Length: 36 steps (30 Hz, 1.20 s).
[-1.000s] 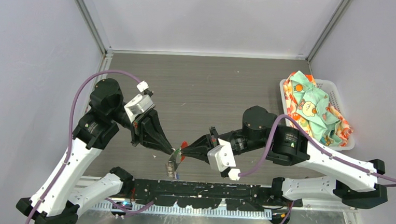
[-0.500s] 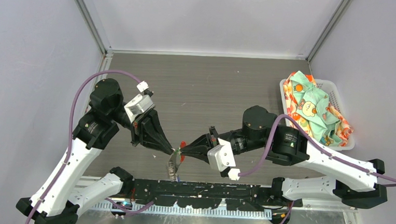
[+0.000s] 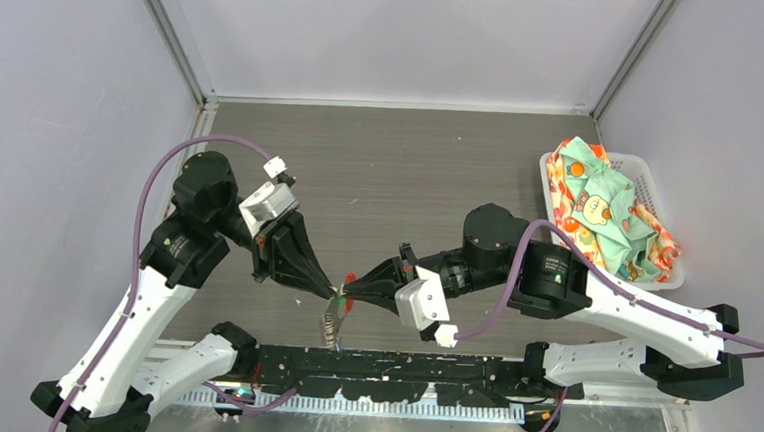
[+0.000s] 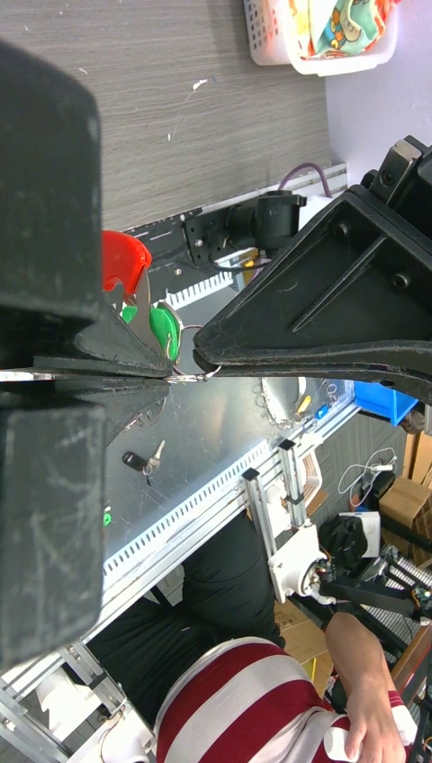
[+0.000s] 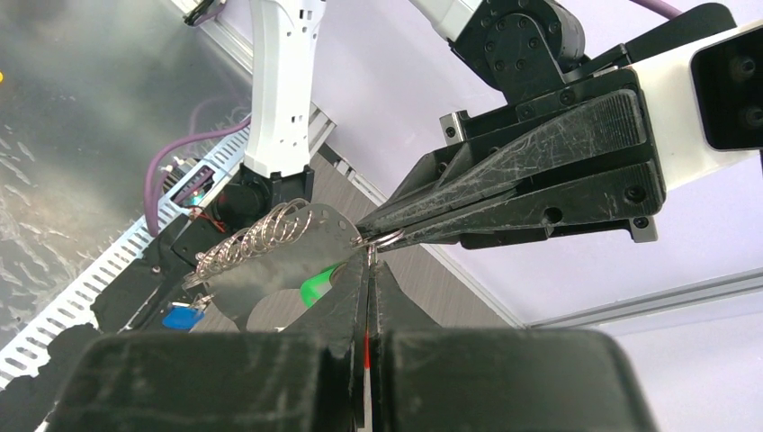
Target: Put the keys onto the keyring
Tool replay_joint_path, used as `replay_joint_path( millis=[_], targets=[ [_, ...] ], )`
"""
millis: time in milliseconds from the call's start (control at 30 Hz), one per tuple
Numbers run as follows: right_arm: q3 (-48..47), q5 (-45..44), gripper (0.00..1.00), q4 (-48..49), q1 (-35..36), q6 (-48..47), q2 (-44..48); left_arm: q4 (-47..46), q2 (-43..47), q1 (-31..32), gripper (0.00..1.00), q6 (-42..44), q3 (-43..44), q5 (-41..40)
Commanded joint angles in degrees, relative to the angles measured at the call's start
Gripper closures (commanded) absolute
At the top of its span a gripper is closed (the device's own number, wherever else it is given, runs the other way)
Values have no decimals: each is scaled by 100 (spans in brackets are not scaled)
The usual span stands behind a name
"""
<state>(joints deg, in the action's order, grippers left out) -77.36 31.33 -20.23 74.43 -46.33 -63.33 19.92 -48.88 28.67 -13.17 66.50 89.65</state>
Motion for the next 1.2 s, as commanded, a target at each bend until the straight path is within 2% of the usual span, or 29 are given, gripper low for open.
replay_joint_path(
  millis=[0,1167],
  targets=[
    [-196,-65,99,498,44,36,51,-234,29,7,100,-87,32,580],
    [-197,-420,99,1028,62,376,-73,-236,-8,7,100,-122,88,694]
  ],
)
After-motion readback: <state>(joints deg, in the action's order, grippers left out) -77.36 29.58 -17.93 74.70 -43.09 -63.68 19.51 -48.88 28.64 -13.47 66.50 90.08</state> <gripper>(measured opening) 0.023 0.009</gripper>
